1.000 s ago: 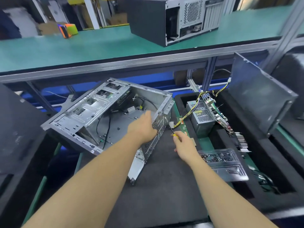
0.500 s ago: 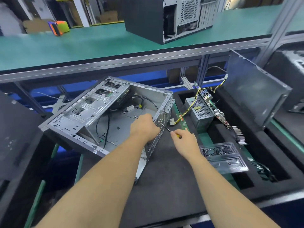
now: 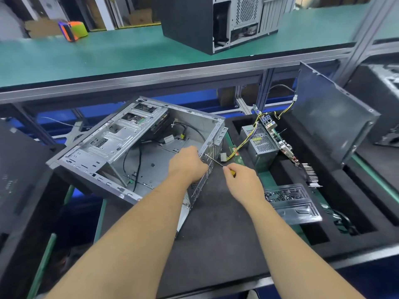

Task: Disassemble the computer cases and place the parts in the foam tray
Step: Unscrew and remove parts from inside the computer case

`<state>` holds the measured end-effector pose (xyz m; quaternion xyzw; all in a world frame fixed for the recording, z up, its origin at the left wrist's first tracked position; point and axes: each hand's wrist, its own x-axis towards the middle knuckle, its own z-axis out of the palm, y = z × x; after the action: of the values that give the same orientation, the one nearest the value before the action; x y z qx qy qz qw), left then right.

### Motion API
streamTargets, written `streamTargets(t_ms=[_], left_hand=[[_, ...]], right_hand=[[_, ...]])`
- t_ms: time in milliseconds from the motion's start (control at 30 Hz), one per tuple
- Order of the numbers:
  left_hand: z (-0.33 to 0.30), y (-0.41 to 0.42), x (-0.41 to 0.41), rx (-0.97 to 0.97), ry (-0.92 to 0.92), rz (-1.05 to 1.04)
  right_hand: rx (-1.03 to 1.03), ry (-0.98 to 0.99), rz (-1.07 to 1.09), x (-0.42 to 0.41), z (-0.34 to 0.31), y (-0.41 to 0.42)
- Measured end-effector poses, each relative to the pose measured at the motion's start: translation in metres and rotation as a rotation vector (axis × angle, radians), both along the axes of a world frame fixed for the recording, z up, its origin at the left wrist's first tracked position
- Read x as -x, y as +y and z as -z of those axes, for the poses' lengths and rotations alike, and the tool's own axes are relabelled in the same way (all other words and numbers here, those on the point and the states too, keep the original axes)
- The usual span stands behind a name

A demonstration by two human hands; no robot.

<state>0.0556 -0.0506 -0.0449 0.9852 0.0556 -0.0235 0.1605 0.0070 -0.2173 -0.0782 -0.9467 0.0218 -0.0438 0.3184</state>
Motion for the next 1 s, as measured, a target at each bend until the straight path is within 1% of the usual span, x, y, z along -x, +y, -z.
streamTargets(t_ms=[100,167,300,433,500,600,667,767,833,900,1000], left_hand=[[0.001,0.0,0.001,0.009,-0.006,-0.007],[0.0,0.001,0.002,0.028,-0.003,-0.009],[-0.002,0.001,0.005,0.03,-0.024,-0.007],[-0.003,0.0,0.011,0.008,-0.025,-0.003],[-0.004,0.0,0.013,0.018,0.0,-0.001],[-0.004,0.001,0.014,-0.001,0.021,0.013],[-0.002,0.001,0.016,-0.009,0.042,0.009],[-0.001,0.002,0.017,0.002,0.08,0.002],[0.0,0.001,0.016,-0.013,0.073,0.003],[0.002,-0.001,0.015,-0.071,0.033,0.006],[0.002,-0.003,0.01,-0.095,0.003,0.005]], right_hand=[[0.221,-0.043,0.002,-0.002,-0.009,-0.001],[0.329,-0.052,0.001,-0.002,-0.013,0.0],[0.549,-0.026,-0.092,0.004,-0.011,-0.003],[0.673,-0.16,-0.194,0.003,-0.015,-0.012],[0.673,-0.177,-0.285,-0.001,-0.023,-0.018],[0.516,-0.109,-0.323,-0.012,-0.037,-0.034],[0.327,-0.077,-0.316,-0.02,-0.047,-0.043],[-0.112,-0.026,-0.267,-0.029,-0.055,-0.05],[-0.391,0.055,-0.18,-0.031,-0.052,-0.055],[-0.671,0.156,-0.108,-0.027,-0.043,-0.059],[-1.011,0.245,0.07,-0.016,-0.027,-0.057]])
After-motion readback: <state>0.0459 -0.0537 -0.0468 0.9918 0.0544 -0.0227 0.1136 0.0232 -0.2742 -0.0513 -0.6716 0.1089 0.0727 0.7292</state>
